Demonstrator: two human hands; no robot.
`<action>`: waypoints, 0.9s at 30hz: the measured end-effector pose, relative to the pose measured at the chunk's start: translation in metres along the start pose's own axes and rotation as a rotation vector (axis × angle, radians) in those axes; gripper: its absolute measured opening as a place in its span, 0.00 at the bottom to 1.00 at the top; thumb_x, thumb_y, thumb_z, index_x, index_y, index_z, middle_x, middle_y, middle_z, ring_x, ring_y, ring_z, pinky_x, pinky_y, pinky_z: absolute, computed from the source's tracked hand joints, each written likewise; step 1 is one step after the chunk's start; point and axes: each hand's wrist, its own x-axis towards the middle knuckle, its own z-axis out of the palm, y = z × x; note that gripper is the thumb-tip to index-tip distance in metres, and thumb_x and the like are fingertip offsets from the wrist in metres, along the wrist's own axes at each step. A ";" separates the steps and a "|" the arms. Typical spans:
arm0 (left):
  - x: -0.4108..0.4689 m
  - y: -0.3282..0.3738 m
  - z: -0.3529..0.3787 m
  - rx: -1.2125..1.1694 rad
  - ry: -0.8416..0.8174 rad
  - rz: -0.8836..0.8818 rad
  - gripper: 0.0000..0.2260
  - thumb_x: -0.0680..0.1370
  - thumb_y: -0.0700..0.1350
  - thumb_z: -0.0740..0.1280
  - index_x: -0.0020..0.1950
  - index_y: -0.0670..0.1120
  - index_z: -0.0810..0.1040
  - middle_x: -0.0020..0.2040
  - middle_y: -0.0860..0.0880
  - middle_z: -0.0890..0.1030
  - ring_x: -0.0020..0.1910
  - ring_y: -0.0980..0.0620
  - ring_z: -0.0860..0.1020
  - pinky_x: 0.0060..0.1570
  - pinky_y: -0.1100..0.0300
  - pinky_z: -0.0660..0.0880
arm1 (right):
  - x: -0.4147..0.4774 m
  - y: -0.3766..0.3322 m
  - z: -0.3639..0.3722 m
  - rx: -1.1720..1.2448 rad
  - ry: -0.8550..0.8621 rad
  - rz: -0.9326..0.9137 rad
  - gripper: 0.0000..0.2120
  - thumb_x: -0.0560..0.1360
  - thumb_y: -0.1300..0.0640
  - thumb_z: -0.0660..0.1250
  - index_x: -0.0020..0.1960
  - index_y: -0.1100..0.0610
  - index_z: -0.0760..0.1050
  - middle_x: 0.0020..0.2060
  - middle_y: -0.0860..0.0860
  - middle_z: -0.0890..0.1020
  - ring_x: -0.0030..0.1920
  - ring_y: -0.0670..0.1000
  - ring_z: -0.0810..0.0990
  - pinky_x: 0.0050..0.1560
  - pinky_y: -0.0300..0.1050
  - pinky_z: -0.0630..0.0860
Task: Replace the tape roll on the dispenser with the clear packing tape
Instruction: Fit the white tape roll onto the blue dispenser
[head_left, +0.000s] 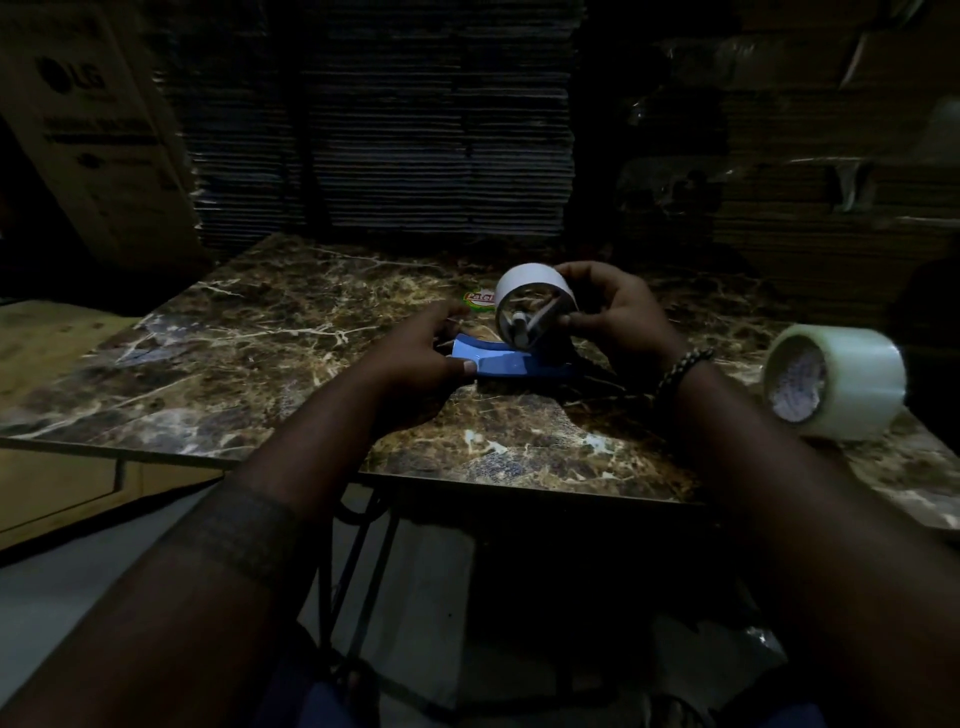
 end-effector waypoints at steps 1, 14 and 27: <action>-0.001 0.000 0.000 -0.003 -0.001 -0.001 0.33 0.75 0.28 0.74 0.76 0.52 0.73 0.69 0.43 0.74 0.66 0.43 0.79 0.57 0.39 0.84 | -0.001 0.001 0.000 0.009 0.002 0.001 0.24 0.70 0.74 0.74 0.64 0.61 0.77 0.55 0.53 0.83 0.56 0.51 0.83 0.51 0.41 0.82; -0.005 0.000 -0.001 0.022 -0.002 0.026 0.26 0.77 0.29 0.74 0.71 0.49 0.78 0.68 0.42 0.77 0.58 0.50 0.82 0.55 0.48 0.85 | -0.026 0.004 -0.013 -0.524 -0.114 0.069 0.28 0.67 0.70 0.80 0.60 0.47 0.80 0.47 0.39 0.83 0.48 0.33 0.80 0.53 0.36 0.81; 0.003 -0.002 -0.012 0.309 -0.028 0.170 0.07 0.78 0.44 0.77 0.55 0.47 0.89 0.53 0.49 0.88 0.57 0.48 0.84 0.62 0.47 0.79 | -0.009 0.018 0.006 -0.811 0.210 -0.028 0.08 0.69 0.58 0.74 0.48 0.52 0.81 0.46 0.56 0.87 0.48 0.60 0.84 0.44 0.44 0.76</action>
